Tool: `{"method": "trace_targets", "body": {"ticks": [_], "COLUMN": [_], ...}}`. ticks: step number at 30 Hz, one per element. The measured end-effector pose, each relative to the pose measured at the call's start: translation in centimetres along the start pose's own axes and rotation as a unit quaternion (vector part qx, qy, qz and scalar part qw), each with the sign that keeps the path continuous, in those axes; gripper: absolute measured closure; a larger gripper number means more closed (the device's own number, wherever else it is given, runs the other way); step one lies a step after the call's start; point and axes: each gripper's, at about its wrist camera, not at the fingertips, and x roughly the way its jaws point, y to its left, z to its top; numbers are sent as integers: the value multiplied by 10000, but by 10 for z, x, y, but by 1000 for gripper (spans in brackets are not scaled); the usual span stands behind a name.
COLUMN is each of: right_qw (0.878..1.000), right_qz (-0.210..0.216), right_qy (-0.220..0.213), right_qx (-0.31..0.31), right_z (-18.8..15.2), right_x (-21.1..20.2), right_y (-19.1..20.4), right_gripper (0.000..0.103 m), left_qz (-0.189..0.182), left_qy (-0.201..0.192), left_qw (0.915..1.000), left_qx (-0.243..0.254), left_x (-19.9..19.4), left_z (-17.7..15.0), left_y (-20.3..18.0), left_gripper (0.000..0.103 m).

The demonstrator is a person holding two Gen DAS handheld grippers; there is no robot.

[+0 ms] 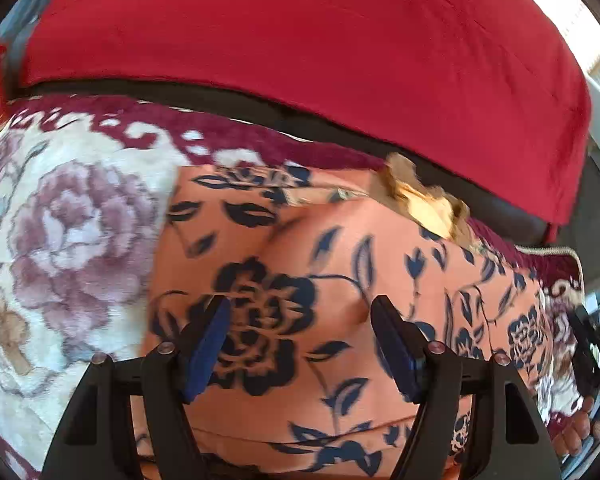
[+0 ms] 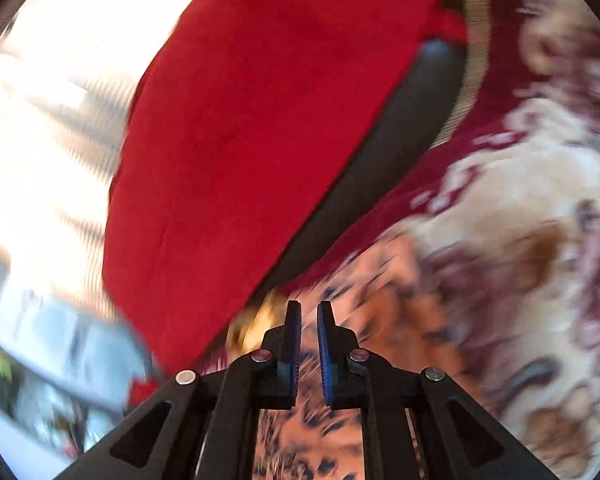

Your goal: Fold small clothes

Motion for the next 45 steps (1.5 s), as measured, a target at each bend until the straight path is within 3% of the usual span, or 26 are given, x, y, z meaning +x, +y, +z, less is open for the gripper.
{"method": "trace_targets", "body": {"ticks": [3,6,8,11,13,18,21,24,27,31,34,38,45], "right_qw": [9960,9899,9854,9877,9903,9957,9945,9862,9873,9923,9931,9918,9909], "right_qz": [-389,-914,-1201,-1194,-1074,-671,-693,-963,-961,-537,-485,-628,-484], "right_qy": [512,836,993,888,778,425,570,1262,1160,921,742,1036,1030], "right_qx": [-620,-692,-681,-484,-421,-476,-540,-479,-514,-630,-770,-400,-723], "right_z": [-15,-12,-12,-8,-5,-10,-17,-28,-30,-29,-25,-28,-41], "right_x": [36,85,107,116,107,76,83,107,101,88,97,138,108], "right_y": [21,10,-1,-6,0,22,26,11,17,35,44,22,45], "right_gripper": [92,93,95,96,92,92,92,92,93,92,92,94,92], "left_qz": [303,506,589,550,502,404,794,882,733,498,647,768,868], "left_qy": [162,272,292,247,61,-199,52,127,16,-291,-512,-166,-401], "left_qw": [9993,9980,9973,9977,9981,9980,9949,9944,9959,9971,9957,9967,9932], "left_qx": [170,260,331,321,358,455,622,575,525,492,415,203,670], "left_x": [12,23,27,25,18,7,23,31,20,8,11,35,4], "left_z": [-3,-4,-4,0,4,4,0,-5,-4,-4,3,8,-4], "left_y": [-7,-7,-6,-5,-6,-12,-15,-13,-14,-22,-27,-17,-37], "left_gripper": [30,29,23,23,24,24,23,23,24,24,24,23,23]}}
